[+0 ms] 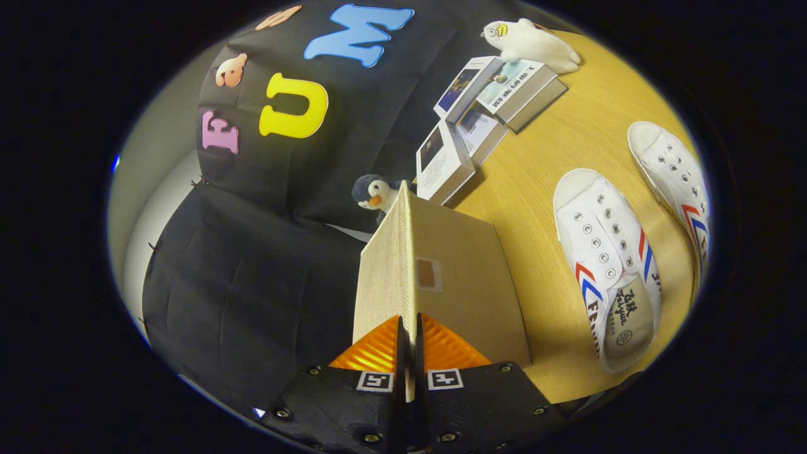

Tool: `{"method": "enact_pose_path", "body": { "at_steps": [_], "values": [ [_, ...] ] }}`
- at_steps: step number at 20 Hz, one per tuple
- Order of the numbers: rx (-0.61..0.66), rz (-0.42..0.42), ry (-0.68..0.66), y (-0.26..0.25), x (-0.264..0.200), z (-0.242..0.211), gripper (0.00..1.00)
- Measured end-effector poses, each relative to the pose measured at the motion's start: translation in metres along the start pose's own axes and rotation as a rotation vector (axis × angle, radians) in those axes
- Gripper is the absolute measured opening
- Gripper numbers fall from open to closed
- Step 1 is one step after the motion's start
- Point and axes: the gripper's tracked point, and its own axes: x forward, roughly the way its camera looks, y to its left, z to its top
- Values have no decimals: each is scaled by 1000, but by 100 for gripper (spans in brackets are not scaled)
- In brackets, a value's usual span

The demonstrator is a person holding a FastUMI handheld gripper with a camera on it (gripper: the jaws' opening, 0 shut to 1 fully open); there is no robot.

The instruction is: Open the storage box then place both shoes into the box .Put the left shoe in first, then the right shoe, with the right side of both shoes facing outward in a uniform manner.

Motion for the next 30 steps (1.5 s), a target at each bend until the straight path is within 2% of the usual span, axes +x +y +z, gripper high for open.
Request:
{"method": "enact_pose_path", "body": {
  "at_steps": [2,5,9,14,22,30],
  "values": [
    [-18,5,15,7,-4,2,6],
    [-15,67,4,44,-10,13,3],
    [-109,76,-2,83,-12,22,3],
    [-190,138,2,142,-4,15,4],
    [-379,187,28,217,39,-24,6],
    [-459,202,81,252,97,-73,6]
  ]
}}
